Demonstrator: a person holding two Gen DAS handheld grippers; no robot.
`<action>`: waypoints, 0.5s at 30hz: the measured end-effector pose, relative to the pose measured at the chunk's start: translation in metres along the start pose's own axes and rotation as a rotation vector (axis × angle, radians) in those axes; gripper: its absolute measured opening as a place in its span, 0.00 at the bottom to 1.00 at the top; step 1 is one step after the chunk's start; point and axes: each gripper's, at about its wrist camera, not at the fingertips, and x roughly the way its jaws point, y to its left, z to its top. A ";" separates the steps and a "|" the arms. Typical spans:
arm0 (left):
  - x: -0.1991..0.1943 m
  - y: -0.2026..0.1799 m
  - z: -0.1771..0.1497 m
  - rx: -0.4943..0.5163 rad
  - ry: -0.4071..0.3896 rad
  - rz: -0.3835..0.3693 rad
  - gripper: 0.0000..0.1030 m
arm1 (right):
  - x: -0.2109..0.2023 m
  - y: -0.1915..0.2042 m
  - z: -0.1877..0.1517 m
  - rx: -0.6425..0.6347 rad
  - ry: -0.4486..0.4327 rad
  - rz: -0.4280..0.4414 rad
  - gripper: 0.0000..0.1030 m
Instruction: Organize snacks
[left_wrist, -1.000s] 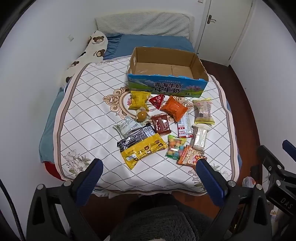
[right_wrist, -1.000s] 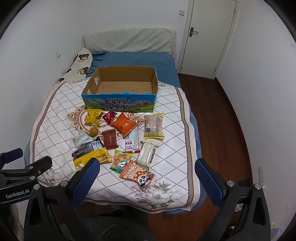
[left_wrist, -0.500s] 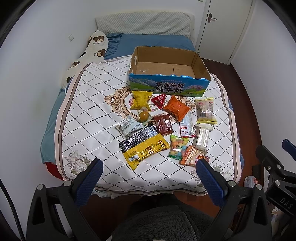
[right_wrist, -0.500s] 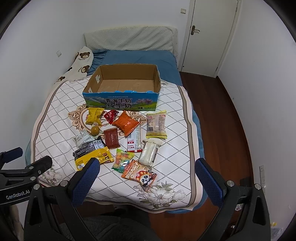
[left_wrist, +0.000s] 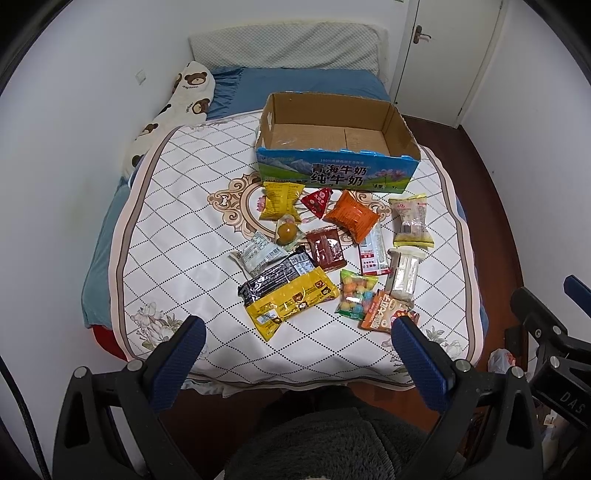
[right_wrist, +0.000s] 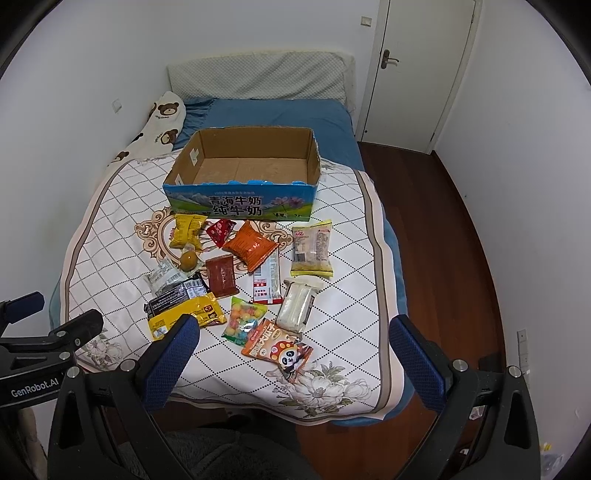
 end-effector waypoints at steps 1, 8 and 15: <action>0.000 0.001 0.000 0.001 0.002 0.000 1.00 | -0.001 0.000 0.000 0.000 0.000 0.000 1.00; 0.001 0.001 0.001 0.002 0.004 -0.001 1.00 | -0.002 0.000 0.000 -0.001 0.000 -0.001 1.00; 0.002 0.002 -0.004 0.003 0.010 -0.003 1.00 | -0.001 0.000 0.000 -0.002 0.002 0.000 1.00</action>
